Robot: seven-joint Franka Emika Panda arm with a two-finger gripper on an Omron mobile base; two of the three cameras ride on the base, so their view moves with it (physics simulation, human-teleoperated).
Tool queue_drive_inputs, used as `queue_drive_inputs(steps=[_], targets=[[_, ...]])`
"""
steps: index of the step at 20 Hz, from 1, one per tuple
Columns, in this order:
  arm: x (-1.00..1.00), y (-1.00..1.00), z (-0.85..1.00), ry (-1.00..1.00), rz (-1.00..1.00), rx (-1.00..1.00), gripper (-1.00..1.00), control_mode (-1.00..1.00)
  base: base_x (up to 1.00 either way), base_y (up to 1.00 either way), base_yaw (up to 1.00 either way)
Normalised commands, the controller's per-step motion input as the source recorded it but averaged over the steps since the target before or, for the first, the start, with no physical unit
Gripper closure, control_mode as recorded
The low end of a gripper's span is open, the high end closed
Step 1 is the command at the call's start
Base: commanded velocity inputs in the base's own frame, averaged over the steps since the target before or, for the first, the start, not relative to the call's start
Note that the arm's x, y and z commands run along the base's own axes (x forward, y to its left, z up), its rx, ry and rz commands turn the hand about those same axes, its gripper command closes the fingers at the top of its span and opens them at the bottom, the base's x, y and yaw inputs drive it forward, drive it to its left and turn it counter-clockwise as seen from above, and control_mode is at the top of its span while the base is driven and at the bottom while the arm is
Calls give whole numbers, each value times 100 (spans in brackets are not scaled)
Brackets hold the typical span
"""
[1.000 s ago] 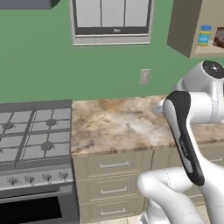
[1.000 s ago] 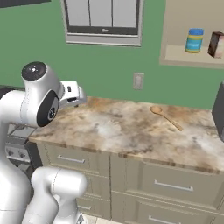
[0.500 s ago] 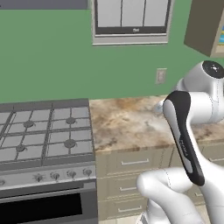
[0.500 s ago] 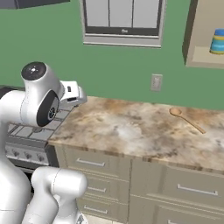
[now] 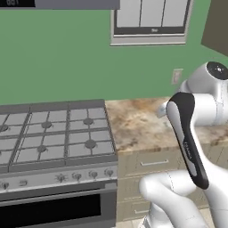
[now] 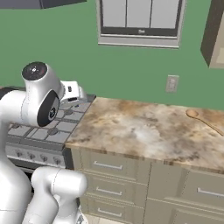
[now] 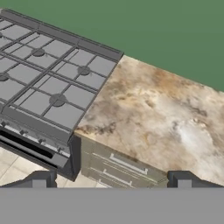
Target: Pick the boxed food and jam from the counter and place them in the cabinets closest to them.
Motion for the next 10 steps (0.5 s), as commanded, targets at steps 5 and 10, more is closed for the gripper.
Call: queue_drive_inputs(steps=[5, 10], targets=[[0, 0, 0, 0, 0, 0, -100, 100, -20, 49, 0], [0, 0, 0, 0, 0, 0, -100, 100, -15, 53, 0]])
